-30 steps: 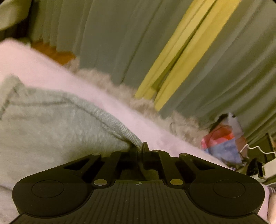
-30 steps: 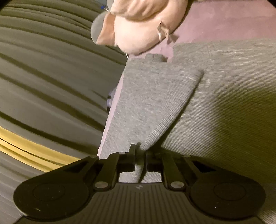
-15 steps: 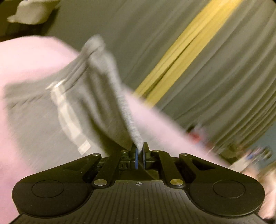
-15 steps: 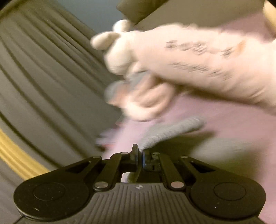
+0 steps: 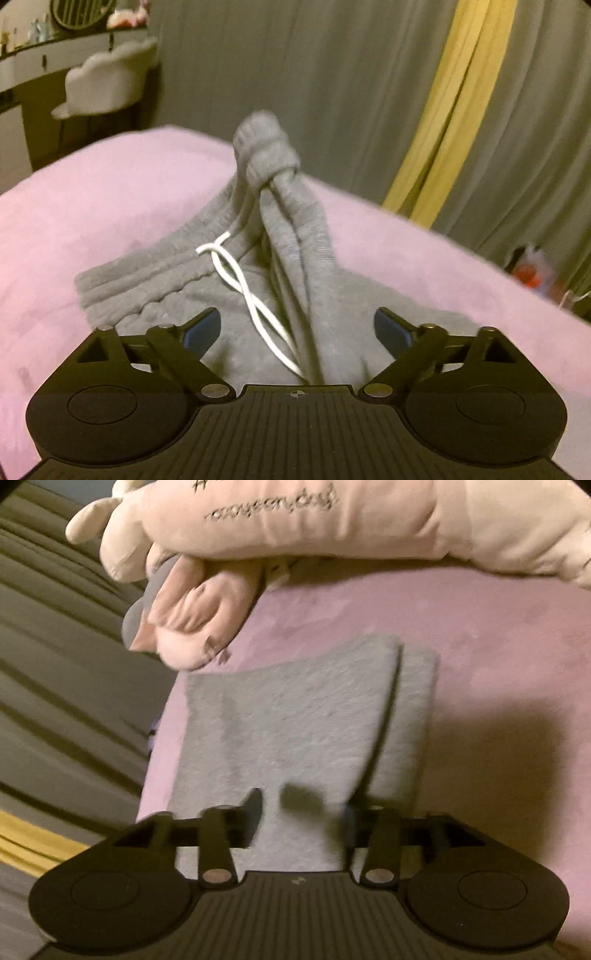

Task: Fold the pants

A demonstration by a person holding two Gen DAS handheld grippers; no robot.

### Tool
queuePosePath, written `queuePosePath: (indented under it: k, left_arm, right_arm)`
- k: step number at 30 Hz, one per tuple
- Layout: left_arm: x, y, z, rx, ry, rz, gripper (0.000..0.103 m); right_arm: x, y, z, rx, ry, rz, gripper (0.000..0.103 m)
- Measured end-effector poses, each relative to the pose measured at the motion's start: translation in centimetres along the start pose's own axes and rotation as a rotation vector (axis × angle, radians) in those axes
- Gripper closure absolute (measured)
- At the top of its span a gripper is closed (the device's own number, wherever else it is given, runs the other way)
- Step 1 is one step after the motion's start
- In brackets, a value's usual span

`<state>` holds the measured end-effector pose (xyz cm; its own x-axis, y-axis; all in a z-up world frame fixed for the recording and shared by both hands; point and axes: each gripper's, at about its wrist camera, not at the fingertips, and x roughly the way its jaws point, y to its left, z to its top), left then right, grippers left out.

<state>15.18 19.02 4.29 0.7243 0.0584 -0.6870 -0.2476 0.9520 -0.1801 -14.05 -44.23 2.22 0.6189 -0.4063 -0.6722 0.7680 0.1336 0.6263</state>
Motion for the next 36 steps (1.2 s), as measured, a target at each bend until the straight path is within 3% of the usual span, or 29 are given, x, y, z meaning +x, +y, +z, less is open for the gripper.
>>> queuePosePath:
  k: [2, 3, 4, 5, 6, 9, 12, 16, 19, 20, 21, 23, 24, 26, 28, 29, 31, 36]
  left_arm:
    - [1.5, -0.4, 0.5, -0.004, 0.046, 0.013, 0.032]
    - [2.0, -0.5, 0.4, -0.006, 0.063, 0.008, 0.049]
    - [2.5, -0.5, 0.3, -0.004, 0.083, -0.001, 0.086]
    - [2.8, -0.5, 0.5, -0.005, 0.095, 0.006, 0.094]
    - [2.6, -0.2, 0.6, -0.018, 0.098, 0.014, 0.094]
    - [-0.4, 1.3, 0.2, -0.077, -0.022, -0.05, 0.095]
    - [-3.3, 4.1, -1.0, -0.073, -0.079, -0.083, 0.095]
    - [-1.9, 7.0, -4.7, -0.057, 0.015, -0.011, 0.091]
    - [0.2, 7.6, -6.8, -0.09, 0.096, 0.074, 0.079]
    - [0.2, 7.9, -6.8, -0.116, 0.09, 0.07, 0.079]
    - [-0.1, 8.1, -6.7, -0.142, 0.08, 0.074, 0.071]
    - [-1.1, 8.0, -5.6, -0.158, 0.053, 0.158, 0.053]
    - [-2.1, 7.9, -5.1, -0.153, 0.018, 0.24, 0.041]
    - [-4.6, 6.9, -4.6, -0.103, -0.081, 0.392, 0.032]
    - [-6.4, 5.7, -4.0, -0.041, -0.183, 0.564, 0.027]
    - [-7.3, 4.8, -3.8, -0.002, -0.245, 0.556, 0.026]
    - [-7.9, 2.7, -3.5, 0.065, -0.284, 0.417, 0.016]
    - [-5.5, -5.8, -4.4, 0.251, -0.182, 0.091, 0.015]
  right_arm:
    - [0.6, 0.8, -0.2, -0.044, 0.0, -0.015, 0.056]
    - [0.6, 1.1, -0.3, -0.073, -0.004, -0.025, 0.058]
    - [1.0, 1.6, -0.3, -0.094, -0.006, -0.036, 0.068]
    - [1.0, 1.8, -0.3, -0.114, -0.005, -0.044, 0.093]
    - [1.0, 2.0, -0.3, -0.129, -0.006, -0.064, 0.098]
    - [0.4, 2.3, 0.1, -0.139, -0.054, -0.084, 0.098]
    - [-0.2, 2.4, 0.4, -0.135, -0.096, -0.087, 0.098]
    - [0.4, 2.3, 0.0, -0.163, -0.097, -0.137, 0.098]
    - [1.1, 1.0, 0.0, -0.131, -0.066, -0.15, 0.098]
    - [0.8, 0.8, 0.2, -0.113, -0.064, -0.146, 0.098]
    - [0.6, 0.8, 0.4, -0.099, -0.065, -0.157, 0.098]
    - [-0.6, 1.1, 1.4, -0.082, -0.117, -0.235, 0.096]
    - [-1.3, 1.4, 1.8, -0.101, -0.161, -0.294, 0.092]
    - [-3.0, 2.6, 2.1, -0.163, -0.285, -0.425, 0.084]
    - [-4.2, 3.9, 2.0, -0.207, -0.369, -0.399, 0.084]
    - [-4.4, 4.7, 1.7, -0.231, -0.385, -0.349, 0.084]
    - [-4.0, 6.8, 0.1, -0.326, -0.349, -0.217, 0.084]
    - [-0.5, 12.9, -8.6, -0.693, -0.071, 0.061, 0.084]
